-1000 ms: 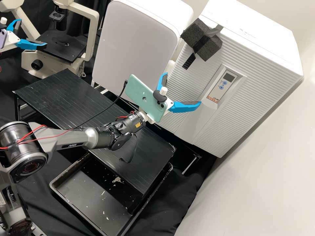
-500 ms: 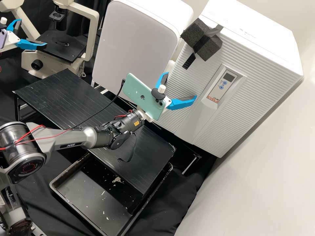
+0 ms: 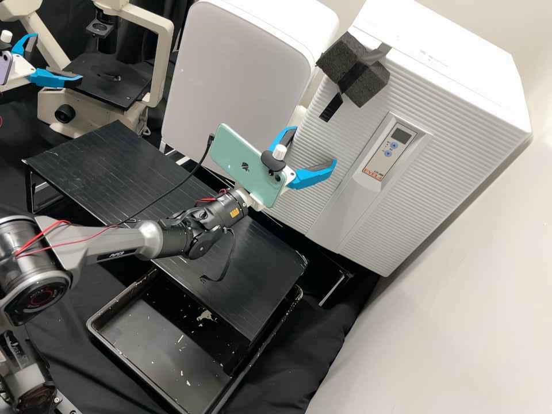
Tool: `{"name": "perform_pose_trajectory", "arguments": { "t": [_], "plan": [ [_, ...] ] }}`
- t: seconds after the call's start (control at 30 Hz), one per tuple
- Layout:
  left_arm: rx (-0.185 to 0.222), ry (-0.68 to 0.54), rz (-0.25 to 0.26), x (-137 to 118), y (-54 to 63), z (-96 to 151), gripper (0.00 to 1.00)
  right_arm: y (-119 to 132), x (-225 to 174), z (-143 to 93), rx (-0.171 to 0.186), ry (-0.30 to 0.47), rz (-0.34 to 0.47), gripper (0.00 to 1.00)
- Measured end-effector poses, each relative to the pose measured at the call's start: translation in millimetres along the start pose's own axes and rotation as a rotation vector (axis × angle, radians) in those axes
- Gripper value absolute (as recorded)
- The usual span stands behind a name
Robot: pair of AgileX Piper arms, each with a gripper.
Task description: Open the incubator door
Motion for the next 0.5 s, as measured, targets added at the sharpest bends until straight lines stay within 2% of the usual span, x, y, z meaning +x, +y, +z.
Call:
{"name": "perform_pose_trajectory", "arguments": {
  "t": [0.5],
  "plan": [
    [0.0,0.0,0.0,0.0,0.0,0.0,1.0,-0.5,-2.3,-6.4,-0.001,0.0,-0.014,0.0]
  ]
}}
